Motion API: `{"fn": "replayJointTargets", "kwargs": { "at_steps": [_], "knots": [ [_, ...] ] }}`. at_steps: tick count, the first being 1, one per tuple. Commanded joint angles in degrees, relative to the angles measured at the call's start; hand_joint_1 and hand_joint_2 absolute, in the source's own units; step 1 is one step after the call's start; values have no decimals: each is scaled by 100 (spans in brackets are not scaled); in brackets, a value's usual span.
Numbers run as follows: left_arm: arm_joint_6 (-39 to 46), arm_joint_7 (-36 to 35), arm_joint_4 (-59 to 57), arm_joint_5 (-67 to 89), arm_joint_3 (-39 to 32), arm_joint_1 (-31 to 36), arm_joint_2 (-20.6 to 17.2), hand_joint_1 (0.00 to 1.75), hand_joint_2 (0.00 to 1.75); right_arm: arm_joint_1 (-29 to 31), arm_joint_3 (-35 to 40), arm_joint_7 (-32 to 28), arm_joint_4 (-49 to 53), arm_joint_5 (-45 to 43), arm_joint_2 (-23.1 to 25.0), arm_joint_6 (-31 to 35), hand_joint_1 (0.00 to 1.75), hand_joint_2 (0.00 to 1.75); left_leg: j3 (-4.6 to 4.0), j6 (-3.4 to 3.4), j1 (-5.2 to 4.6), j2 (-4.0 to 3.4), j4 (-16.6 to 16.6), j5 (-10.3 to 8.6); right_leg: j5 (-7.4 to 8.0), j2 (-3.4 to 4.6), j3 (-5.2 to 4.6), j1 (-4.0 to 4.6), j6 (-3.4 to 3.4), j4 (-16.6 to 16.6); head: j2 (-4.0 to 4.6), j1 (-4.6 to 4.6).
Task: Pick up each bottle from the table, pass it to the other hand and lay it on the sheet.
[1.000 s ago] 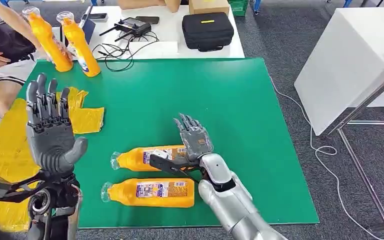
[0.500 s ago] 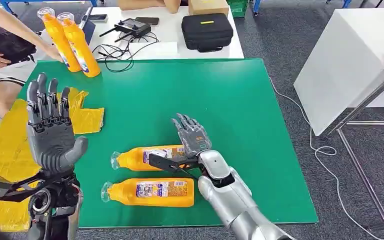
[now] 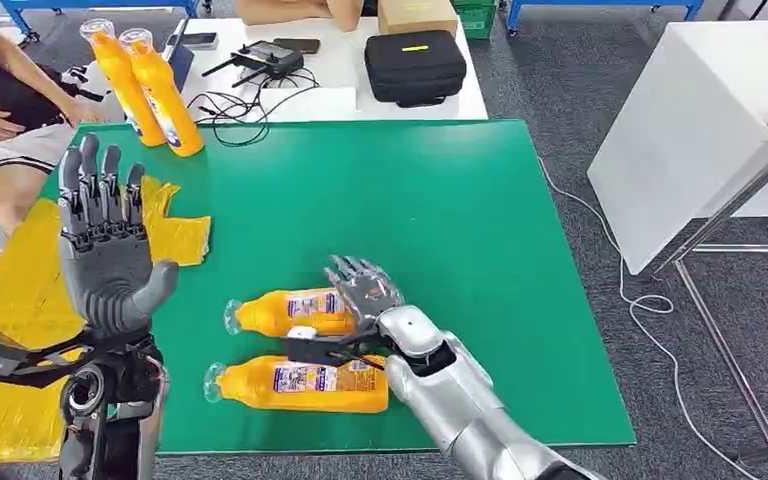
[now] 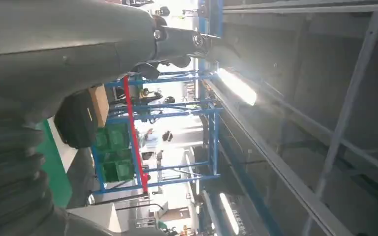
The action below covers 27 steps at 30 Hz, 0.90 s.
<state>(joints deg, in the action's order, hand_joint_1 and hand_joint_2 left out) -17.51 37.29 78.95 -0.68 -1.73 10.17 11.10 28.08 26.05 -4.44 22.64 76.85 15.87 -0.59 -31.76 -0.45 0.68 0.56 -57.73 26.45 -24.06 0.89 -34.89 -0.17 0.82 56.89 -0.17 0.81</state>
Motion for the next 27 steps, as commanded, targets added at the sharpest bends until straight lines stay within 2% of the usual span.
{"fn": "replayJointTargets", "kwargs": {
  "at_steps": [1,3,7,9,10,20,24,25,26,27],
  "knots": [
    [47,4,-652,-37,55,341,-68,0,175,125,240,-396,-319,-160,-107,-84,0,175,10,-1,1,-5,10,2,9,-5,9,2,-10,-11,0,4],
    [58,14,-667,-49,64,343,-70,0,175,82,298,-586,-187,-285,-108,-141,0,175,14,-1,1,-3,8,3,4,-10,10,1,-10,-8,0,4],
    [69,19,-668,-56,62,337,-73,0,175,21,422,-552,-33,-280,-141,-92,0,175,42,-1,5,-3,27,8,-2,-20,39,9,-8,-28,0,4],
    [82,18,-603,-55,55,312,-62,0,175,-13,475,-301,24,-275,-177,-17,0,175,-5,1,0,-4,7,1,6,-8,-11,1,-9,-7,0,4],
    [78,6,-570,-49,66,300,-48,0,175,-13,476,-37,22,-235,-213,65,0,175,-1,0,2,-2,8,2,5,-12,-5,4,-9,-10,0,4],
    [75,-22,-509,-36,84,278,-31,0,175,5,479,77,-6,-216,-263,130,0,175,-6,0,0,-4,8,3,5,-11,-9,2,-8,-9,0,4],
    [78,-100,-463,12,84,258,11,0,175,26,492,663,-119,-41,-316,315,0,175,-7,1,2,0,7,3,4,-14,-9,3,-9,-9,0,4],
    [78,-110,-453,22,93,248,20,0,175,18,482,720,-143,-25,-333,328,10,175,-4,0,1,0,8,3,3,-15,-7,2,-9,-9,2,4],
    [86,-128,-443,41,87,238,33,0,175,19,495,858,-196,79,-343,306,37,175,2,-1,1,2,11,4,1,-19,1,3,-8,-12,0,4],
    [86,-138,-448,51,91,243,37,0,175,11,493,905,-231,119,-348,275,75,175,-11,0,0,3,7,1,4,-16,-12,1,-8,-8,0,4]
  ]
}}
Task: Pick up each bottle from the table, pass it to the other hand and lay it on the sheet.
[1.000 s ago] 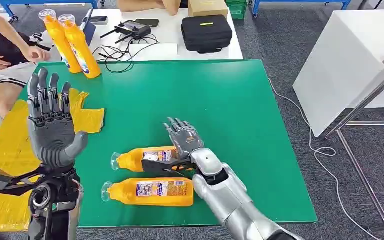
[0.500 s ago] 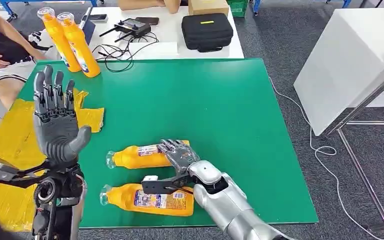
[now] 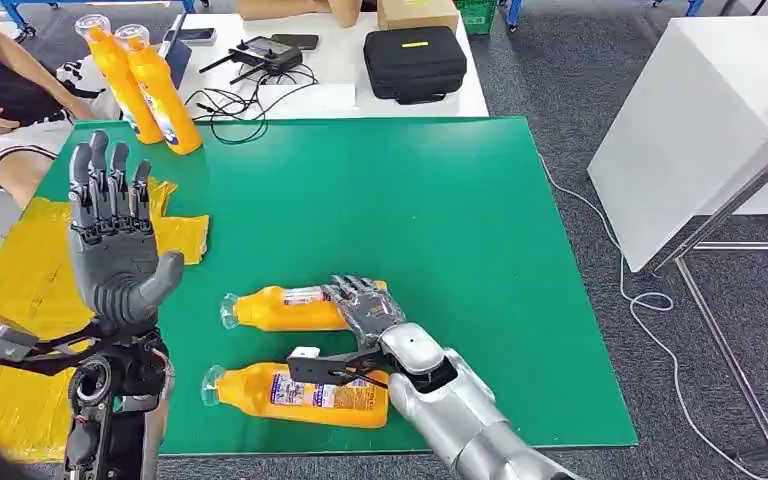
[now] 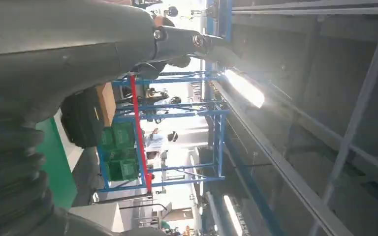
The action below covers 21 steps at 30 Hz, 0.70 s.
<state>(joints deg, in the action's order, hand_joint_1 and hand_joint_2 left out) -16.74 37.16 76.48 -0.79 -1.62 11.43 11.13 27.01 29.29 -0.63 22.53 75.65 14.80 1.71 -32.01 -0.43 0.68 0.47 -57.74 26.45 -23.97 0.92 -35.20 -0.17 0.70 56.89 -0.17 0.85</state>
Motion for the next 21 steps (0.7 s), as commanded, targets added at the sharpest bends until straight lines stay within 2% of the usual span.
{"fn": "replayJointTargets", "kwargs": {
  "at_steps": [1,3,4,5,6,7,19,21],
  "knots": [
    [12,-127,-205,62,79,119,37,0,175,117,164,535,-232,243,-242,27,119,175,22,-3,1,11,9,4,-7,-21,28,3,4,-12,0,0],
    [19,-138,-230,70,77,135,36,0,175,84,162,528,-283,259,-239,-53,134,175,12,-3,-1,8,5,2,-4,-15,17,1,3,-6,0,0],
    [23,-140,-231,72,73,127,32,0,175,75,169,527,-296,269,-235,-71,168,175,21,-4,1,6,9,4,-5,-17,27,3,4,-12,0,0],
    [26,-144,-219,76,68,113,31,0,175,75,184,535,-303,288,-232,-83,173,175,12,-2,0,4,6,2,-4,-11,15,1,2,-6,0,0],
    [29,-146,-209,76,60,95,28,0,175,75,187,538,-303,298,-226,-76,166,175,23,-3,1,6,11,4,-6,-17,28,3,4,-13,0,0],
    [34,-155,-157,87,45,61,33,0,175,104,206,552,-338,333,-218,-169,175,175,17,-2,-1,7,9,3,-5,-15,20,0,2,-8,0,0],
    [57,-190,-73,118,20,18,52,0,175,155,245,533,-371,387,-223,-292,175,175,24,-4,0,4,11,5,-6,-14,27,2,3,-12,0,0],
    [80,-210,-14,124,-13,4,55,0,175,169,227,527,-325,396,-208,-149,175,175,16,-2,0,4,7,3,-4,-12,18,1,3,-8,0,0]
  ]
}}
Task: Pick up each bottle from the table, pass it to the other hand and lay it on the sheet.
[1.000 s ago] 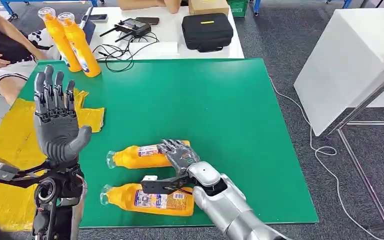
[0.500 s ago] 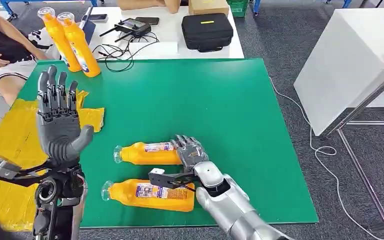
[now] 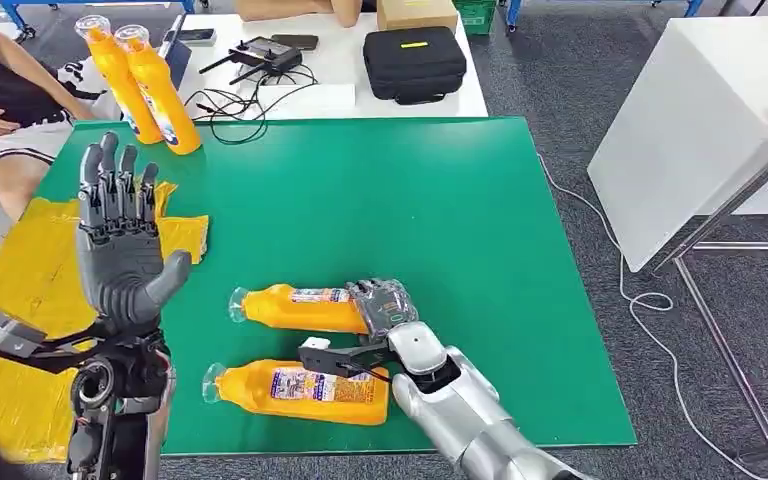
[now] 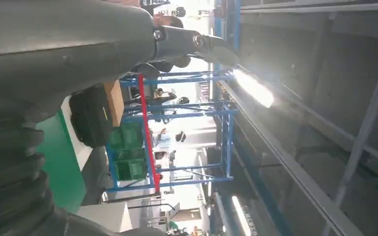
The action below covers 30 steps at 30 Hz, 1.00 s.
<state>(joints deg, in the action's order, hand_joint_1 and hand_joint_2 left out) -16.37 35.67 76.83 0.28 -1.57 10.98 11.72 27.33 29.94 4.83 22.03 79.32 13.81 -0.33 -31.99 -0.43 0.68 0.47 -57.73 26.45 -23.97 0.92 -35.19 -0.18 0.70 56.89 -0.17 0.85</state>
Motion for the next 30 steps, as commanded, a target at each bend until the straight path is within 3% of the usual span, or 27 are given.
{"fn": "replayJointTargets", "kwargs": {
  "at_steps": [1,3,9,11,13,16,19,22,26,30],
  "knots": [
    [50,-68,-33,16,-31,45,-5,0,175,147,154,-19,-265,28,-100,95,175,175,27,-3,2,3,11,6,-7,-15,30,4,4,-13,0,0],
    [81,-120,74,34,-81,-43,4,0,175,159,-62,-11,-121,-119,-44,626,175,175,16,-2,0,-1,7,5,-5,-7,17,1,2,-7,0,0],
    [78,-113,85,28,-88,-86,2,0,175,185,-68,-8,-117,-122,-37,603,175,175,4,-1,-1,-2,4,3,-2,-4,6,0,2,-3,0,0],
    [144,-162,169,133,-72,-158,3,0,175,89,-342,-89,64,-359,-13,1123,175,175,25,-2,2,-3,10,9,-8,-10,29,4,3,-11,0,0],
    [336,-208,320,395,-33,-345,9,0,175,-20,-801,-370,422,-797,47,1888,175,175,12,-2,1,-5,6,6,-5,-4,15,2,2,-6,0,0],
    [621,-279,419,791,69,-446,12,0,175,-205,-1178,-643,1039,-1177,69,2441,175,175,21,-2,1,-14,9,11,-7,2,22,3,3,-9,0,0],
    [689,-302,415,812,158,-409,11,0,175,-465,-1487,-1048,1720,-1660,70,2664,175,175,8,-2,2,4,3,8,-9,-15,13,3,3,-4,0,0],
    [689,-302,415,812,158,-409,11,0,175,-465,-1487,-1048,1720,-1660,70,2664,175,175,-2,-2,0,5,3,4,-5,-11,4,1,3,-3,0,0],
    [306,-830,38,182,183,-320,58,0,175,-739,-1812,-1922,2192,-2691,102,3202,175,175,19,-2,3,4,10,7,-8,-15,25,4,3,-12,0,-2],
    [647,-1036,-824,482,609,-53,-23,0,175,-963,-1970,-2508,2610,-3511,110,3583,175,175,27,-1,1,24,19,4,-12,-35,37,3,2,-18,0,0]
  ]
}}
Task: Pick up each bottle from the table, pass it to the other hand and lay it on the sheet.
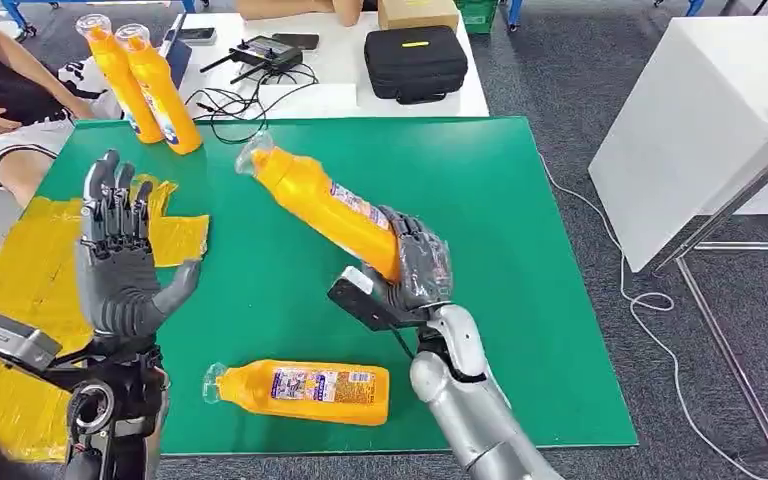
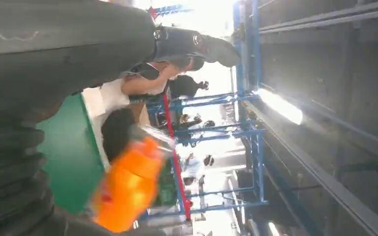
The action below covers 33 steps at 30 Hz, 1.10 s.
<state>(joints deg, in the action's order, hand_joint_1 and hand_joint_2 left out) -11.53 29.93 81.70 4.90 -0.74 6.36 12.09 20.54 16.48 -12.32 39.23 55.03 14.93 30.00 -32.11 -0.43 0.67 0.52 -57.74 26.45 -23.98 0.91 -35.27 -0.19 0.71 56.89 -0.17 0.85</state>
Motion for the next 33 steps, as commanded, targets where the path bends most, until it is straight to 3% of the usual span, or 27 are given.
{"fn": "replayJointTargets", "kwargs": {
  "at_steps": [1,2,5,11,23,30,33],
  "knots": [
    [168,-462,-1527,-5,622,500,-64,0,175,-372,-663,-1142,1067,-1440,22,648,175,175,21,-2,-2,21,13,-1,-8,-31,27,-1,2,-10,0,2],
    [96,-466,-1697,-112,707,585,-64,0,175,-438,-618,-1550,1208,-1814,24,558,175,175,33,-3,0,29,17,0,-11,-42,42,3,3,-16,0,0],
    [93,-448,-1859,-180,996,703,-81,0,175,-554,-369,-1968,1358,-2167,0,546,175,175,13,-2,-2,18,8,-1,-7,-28,18,0,3,-7,0,0],
    [-2,-514,-1733,-319,1349,634,-102,0,175,-463,53,-2223,1222,-2290,21,555,175,175,17,-1,0,1,6,5,-6,-12,17,2,2,-6,0,0],
    [90,-483,-1544,-670,1536,562,-288,0,175,-189,1016,-1766,318,-1902,87,196,175,175,34,-2,3,-9,16,8,-5,-7,34,5,2,-17,0,0],
    [91,-480,-1525,-687,1533,557,-303,0,175,-184,1068,-1721,247,-1853,120,200,175,175,9,-1,1,1,8,3,-4,-10,12,2,1,-7,0,0],
    [107,-469,-1453,-745,1545,557,-342,0,175,-19,1308,-1333,-190,-1612,219,-203,175,175,24,-2,3,-13,12,9,-4,2,25,4,3,-13,0,0]
  ]
}}
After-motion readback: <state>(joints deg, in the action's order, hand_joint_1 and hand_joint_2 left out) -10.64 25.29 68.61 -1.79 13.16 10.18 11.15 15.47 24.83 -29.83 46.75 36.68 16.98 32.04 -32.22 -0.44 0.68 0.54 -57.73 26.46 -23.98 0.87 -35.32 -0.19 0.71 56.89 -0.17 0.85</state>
